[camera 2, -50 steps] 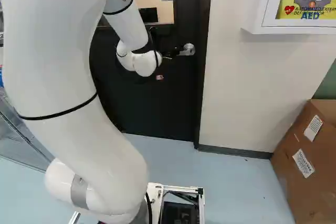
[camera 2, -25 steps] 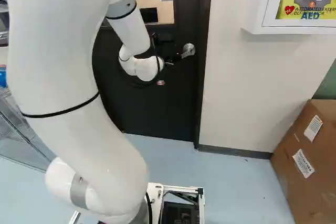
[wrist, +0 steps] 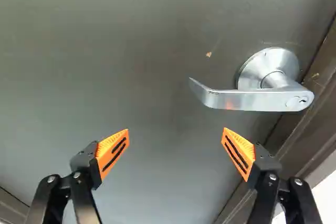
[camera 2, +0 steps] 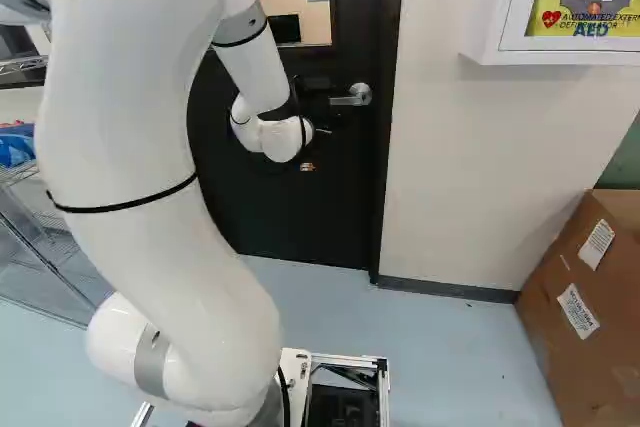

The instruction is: Open the door and move inside

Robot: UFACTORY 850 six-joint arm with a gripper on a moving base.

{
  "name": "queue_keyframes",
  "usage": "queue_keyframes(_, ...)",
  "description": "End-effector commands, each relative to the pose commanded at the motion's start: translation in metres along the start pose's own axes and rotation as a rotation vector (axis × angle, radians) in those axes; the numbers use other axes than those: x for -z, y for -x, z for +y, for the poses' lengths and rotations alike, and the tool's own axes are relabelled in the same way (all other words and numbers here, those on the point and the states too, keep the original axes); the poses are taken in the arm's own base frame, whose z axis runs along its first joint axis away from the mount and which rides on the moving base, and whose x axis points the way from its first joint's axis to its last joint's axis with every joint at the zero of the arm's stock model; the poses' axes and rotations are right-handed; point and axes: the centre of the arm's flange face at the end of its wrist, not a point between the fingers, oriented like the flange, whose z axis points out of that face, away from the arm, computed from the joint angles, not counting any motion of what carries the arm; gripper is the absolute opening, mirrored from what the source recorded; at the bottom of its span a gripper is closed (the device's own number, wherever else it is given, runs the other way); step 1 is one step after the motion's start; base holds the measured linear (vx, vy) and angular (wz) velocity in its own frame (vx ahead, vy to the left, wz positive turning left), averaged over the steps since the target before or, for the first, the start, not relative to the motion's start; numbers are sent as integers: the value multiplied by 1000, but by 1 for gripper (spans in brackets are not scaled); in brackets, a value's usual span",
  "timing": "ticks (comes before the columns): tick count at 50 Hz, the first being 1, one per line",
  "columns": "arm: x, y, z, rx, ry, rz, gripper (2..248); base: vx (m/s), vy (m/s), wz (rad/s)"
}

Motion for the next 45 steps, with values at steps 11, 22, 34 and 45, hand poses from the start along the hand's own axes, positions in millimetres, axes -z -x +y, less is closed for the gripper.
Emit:
queue_keyframes(11,2,-6,0,0,0,13,247,0,0,0)
queue_keyframes(22,14,-15,0,0,1,34,247,0,0,0)
queue_keyframes(34,34,-25,1,0,3,58,247,0,0,0)
queue_keyframes(45,41,-35,1,0,3,83,247,0,0,0)
